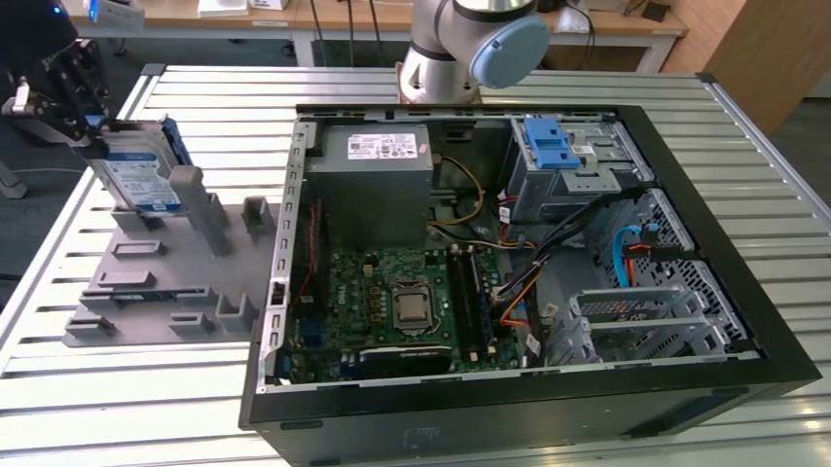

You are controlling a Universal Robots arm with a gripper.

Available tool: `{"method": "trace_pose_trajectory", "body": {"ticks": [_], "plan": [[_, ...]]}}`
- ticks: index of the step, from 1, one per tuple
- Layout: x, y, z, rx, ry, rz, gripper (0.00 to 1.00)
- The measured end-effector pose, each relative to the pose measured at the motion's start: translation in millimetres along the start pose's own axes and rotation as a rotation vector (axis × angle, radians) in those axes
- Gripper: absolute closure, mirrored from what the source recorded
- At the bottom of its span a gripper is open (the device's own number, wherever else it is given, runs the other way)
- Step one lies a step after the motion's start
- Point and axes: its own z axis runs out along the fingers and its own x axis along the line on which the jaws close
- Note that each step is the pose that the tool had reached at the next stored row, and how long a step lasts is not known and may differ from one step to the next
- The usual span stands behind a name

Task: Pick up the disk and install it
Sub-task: 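Pick up the disk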

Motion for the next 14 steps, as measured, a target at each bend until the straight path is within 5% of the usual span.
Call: {"method": "trace_pose_trajectory", "body": {"ticks": [14], "plan": [[0.0,0.1,-6.8,0.0003,-0.0001,0.0,0.64]]}}
